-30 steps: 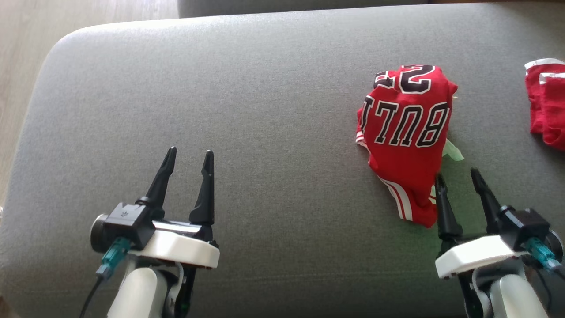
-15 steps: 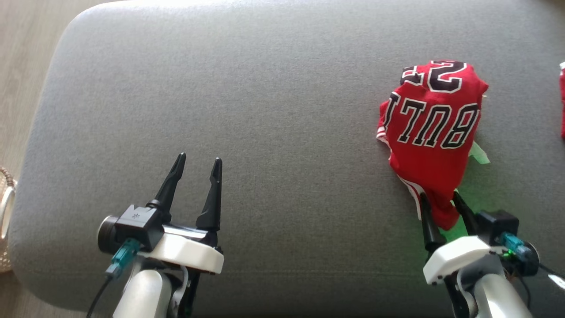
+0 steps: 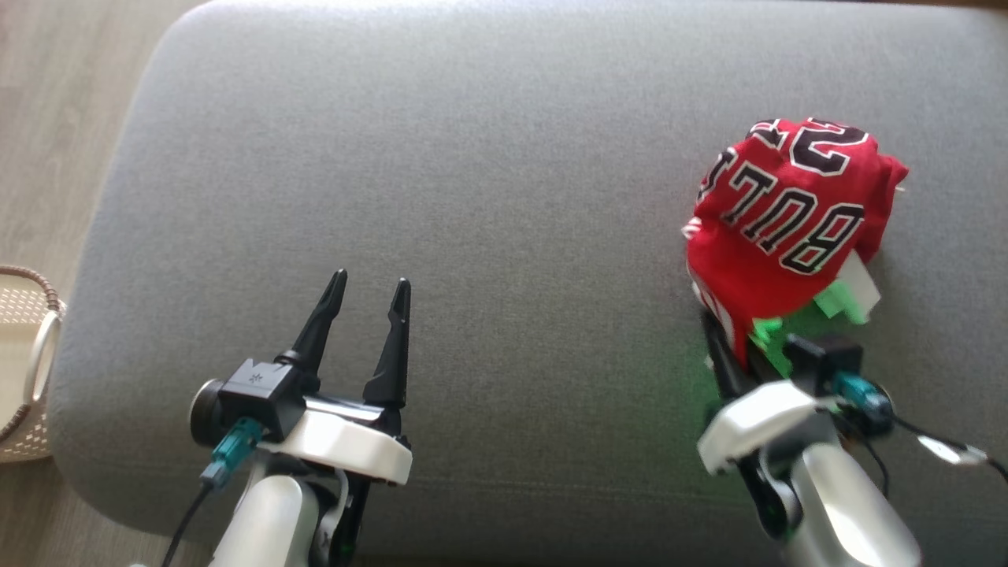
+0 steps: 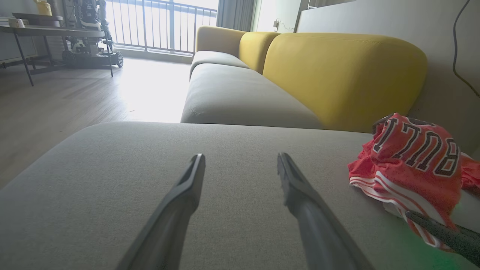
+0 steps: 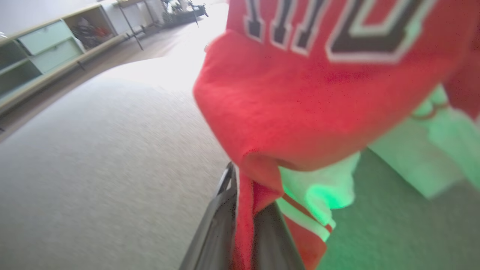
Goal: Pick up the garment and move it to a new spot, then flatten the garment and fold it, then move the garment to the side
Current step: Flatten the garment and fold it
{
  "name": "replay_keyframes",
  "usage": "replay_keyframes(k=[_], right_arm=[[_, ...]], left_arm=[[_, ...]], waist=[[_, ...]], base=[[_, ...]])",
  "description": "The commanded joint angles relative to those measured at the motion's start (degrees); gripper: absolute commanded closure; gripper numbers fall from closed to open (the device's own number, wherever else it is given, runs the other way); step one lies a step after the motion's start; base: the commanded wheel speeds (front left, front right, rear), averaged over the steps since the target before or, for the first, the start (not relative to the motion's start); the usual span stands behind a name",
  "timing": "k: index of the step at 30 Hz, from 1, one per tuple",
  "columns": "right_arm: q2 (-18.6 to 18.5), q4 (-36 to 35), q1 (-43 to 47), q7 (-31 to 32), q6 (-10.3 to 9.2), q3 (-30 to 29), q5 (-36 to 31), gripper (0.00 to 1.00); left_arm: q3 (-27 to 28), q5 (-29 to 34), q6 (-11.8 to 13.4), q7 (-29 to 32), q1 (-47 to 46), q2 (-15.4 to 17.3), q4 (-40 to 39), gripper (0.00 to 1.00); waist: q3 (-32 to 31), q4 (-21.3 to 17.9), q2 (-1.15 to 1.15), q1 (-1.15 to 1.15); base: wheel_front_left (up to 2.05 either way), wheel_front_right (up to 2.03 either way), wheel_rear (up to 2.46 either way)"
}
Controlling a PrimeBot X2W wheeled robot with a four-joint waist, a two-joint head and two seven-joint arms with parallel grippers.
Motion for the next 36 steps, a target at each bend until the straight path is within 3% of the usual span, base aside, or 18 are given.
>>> replay_keyframes(k=[1, 10, 14, 17, 18, 19, 23, 27, 32, 36], right_arm=[[0.18, -3.14, -2.93, -0.84, -0.01, 2.44, 1.07, 1.00], [0.18, -12.80, -15.74, 0.56, -0.01, 11.59, 7.51, 1.00], [0.18, -11.56, -21.77, 2.25, -0.01, 15.08, 7.68, 1.00], [0.18, -5.58, -24.78, 5.79, -0.01, 16.75, 7.98, 1.00], [0.18, -2.96, -25.61, 7.16, -0.01, 17.23, 8.37, 0.57], [0.18, -0.17, -26.29, 8.55, -0.01, 17.60, 8.93, 0.00], [0.18, 8.46, -28.64, 11.74, -0.01, 20.81, 9.83, 0.00], [0.18, 12.52, -29.88, 12.12, -0.01, 22.88, 11.05, 0.00], [0.11, 14.39, -29.19, 15.05, -0.01, 26.20, 12.75, 0.00], [-1.25, 12.71, -27.45, 13.73, -0.01, 26.08, 12.91, 0.00]], left_arm=[[1.46, -0.36, 0.52, -0.34, -1.53, -0.03, -1.59, 0.00], [0.60, -2.75, 2.33, -0.34, -1.35, -0.03, -1.76, 0.00], [-0.36, -3.69, 2.83, -0.34, -1.33, -0.04, -1.77, 0.00], [-1.00, -4.08, 3.01, -0.34, -1.26, -0.04, -1.65, 0.00], [-1.25, -4.20, 3.00, -0.34, -1.27, -0.04, -1.61, 0.00], [-1.47, -4.34, 3.01, -0.34, -1.26, -0.04, -1.57, 0.00], [-1.87, -4.73, 3.16, -0.34, -1.17, -0.04, -1.54, 0.00], [-1.23, -4.67, 3.44, -0.34, -0.90, -0.04, -1.51, 0.00], [0.06, -4.09, 3.10, -0.34, -0.61, -0.04, -1.59, 0.00], [1.06, -3.77, 2.83, -0.34, -0.29, -0.04, -2.00, 0.00]], waist=[[-0.67, 0.46, 0.00, 0.00], [-2.20, 4.44, 0.00, 0.00], [-1.86, 6.99, 0.00, 0.00], [-1.47, 8.63, 0.00, 0.00], [-1.39, 9.14, 0.00, 0.00], [-1.35, 9.57, 0.00, 0.00], [-1.26, 10.48, 0.00, 0.00], [-1.63, 9.70, 0.00, 0.00], [-3.09, 6.48, 0.00, 0.00], [-4.36, 3.03, 0.00, 0.00]], base=[[0.00, 0.00, 0.00], [0.00, 0.00, 0.00], [0.00, 0.00, 0.00], [0.00, 0.00, 0.00], [0.00, 0.00, 0.00], [0.00, 0.00, 0.00], [0.00, 0.00, 0.00], [0.00, 0.00, 0.00], [0.00, 0.00, 0.00], [0.00, 0.00, 0.00]])
